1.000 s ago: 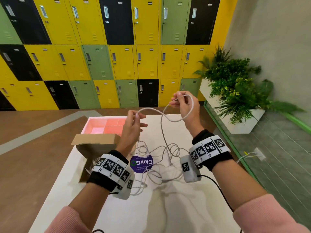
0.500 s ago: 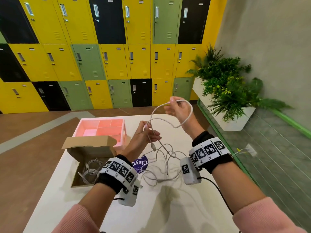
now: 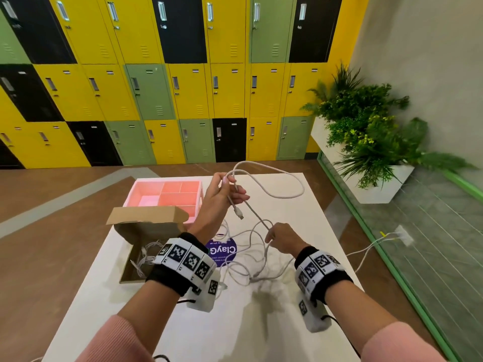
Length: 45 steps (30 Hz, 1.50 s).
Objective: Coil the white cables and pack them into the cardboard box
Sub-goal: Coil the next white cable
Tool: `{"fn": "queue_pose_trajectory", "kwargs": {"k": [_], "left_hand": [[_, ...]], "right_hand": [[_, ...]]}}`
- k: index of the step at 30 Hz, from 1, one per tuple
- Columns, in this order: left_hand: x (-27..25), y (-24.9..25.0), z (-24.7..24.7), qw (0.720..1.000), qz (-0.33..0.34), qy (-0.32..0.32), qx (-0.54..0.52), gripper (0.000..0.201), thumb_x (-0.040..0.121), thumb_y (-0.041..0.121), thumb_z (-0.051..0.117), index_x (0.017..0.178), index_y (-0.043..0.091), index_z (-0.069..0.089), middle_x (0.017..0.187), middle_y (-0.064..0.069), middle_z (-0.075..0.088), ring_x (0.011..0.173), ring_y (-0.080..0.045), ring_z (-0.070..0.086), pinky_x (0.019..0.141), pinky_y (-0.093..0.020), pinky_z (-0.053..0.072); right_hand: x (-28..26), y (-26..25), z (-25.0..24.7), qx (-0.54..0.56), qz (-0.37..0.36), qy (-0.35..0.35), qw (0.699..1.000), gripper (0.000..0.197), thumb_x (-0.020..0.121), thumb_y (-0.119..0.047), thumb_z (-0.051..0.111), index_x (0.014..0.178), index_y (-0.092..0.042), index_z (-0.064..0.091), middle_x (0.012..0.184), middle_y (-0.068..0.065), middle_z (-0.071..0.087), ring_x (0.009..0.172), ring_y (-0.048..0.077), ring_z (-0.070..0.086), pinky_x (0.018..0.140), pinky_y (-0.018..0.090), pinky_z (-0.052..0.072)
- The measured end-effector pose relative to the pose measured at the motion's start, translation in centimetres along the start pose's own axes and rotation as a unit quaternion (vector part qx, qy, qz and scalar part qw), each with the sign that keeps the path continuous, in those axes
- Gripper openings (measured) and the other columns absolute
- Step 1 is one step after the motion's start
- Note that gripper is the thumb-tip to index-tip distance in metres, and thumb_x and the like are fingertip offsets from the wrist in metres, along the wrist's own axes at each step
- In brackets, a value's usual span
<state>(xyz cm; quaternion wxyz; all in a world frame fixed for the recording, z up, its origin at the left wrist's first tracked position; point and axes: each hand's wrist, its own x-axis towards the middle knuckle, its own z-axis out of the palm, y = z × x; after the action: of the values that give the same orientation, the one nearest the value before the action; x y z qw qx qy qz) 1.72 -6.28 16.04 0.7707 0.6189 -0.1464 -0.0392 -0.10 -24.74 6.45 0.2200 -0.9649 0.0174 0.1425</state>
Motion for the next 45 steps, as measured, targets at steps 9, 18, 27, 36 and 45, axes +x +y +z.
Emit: {"fn": "queue_pose_trajectory", "kwargs": {"k": [9,18,27,36,45], "left_hand": [[1.1,1.8,-1.1,0.996,0.069,0.035,-0.043,0.024,0.106,0.019,0.026,0.093,0.014,0.047,0.077,-0.008,0.059,0.063,-0.013,0.063,0.066,-0.023,0.052],[0.0,-0.2,-1.5,0.990,-0.060,-0.035,0.123,0.025,0.105,0.020,0.029,0.089,0.014,0.047,0.092,-0.007,0.070,0.063,-0.010,0.066,0.065,-0.025,0.049],[0.1,2.1,-2.0,0.979,-0.067,-0.072,0.181,0.023,0.105,0.023,0.033,0.087,0.017,0.048,0.092,-0.005,0.073,0.058,-0.013,0.065,0.055,-0.019,0.047],[-0.5,2.2,-2.4,0.937,-0.142,-0.040,0.316,0.027,0.104,0.018,0.032,0.085,0.015,0.051,0.090,0.001,0.057,0.064,-0.015,0.063,0.055,-0.024,0.042],[-2.2,4.3,-1.8,0.965,-0.191,-0.098,0.152,0.047,0.100,0.050,0.032,0.086,0.012,0.057,0.049,0.009,0.029,0.042,-0.006,0.021,0.042,-0.021,0.019]], "right_hand": [[0.4,2.4,2.5,0.087,-0.019,0.019,0.996,0.019,0.091,-0.015,0.061,0.097,-0.003,0.073,0.091,0.007,0.069,0.088,0.019,0.062,0.079,0.025,0.040],[1.1,0.7,-0.7,0.200,0.019,0.104,0.974,0.041,0.084,0.006,0.048,0.122,-0.007,0.051,0.116,0.013,0.062,0.094,0.022,0.056,0.071,0.021,0.040],[0.1,-1.4,-5.7,0.372,-0.125,0.266,0.880,0.065,0.091,-0.032,0.061,0.145,-0.027,0.026,0.132,0.001,0.037,0.123,0.010,0.043,0.090,0.016,0.040],[-3.3,-4.9,-10.2,0.264,-0.176,0.318,0.894,0.036,0.103,-0.020,0.036,0.084,0.002,0.056,0.085,0.007,0.065,0.069,-0.005,0.055,0.063,0.010,0.035],[-5.0,-7.2,-12.6,0.209,-0.231,0.321,0.895,0.024,0.103,-0.021,0.037,0.090,-0.009,0.054,0.076,0.011,0.060,0.055,0.022,0.045,0.055,0.041,0.046]]}}
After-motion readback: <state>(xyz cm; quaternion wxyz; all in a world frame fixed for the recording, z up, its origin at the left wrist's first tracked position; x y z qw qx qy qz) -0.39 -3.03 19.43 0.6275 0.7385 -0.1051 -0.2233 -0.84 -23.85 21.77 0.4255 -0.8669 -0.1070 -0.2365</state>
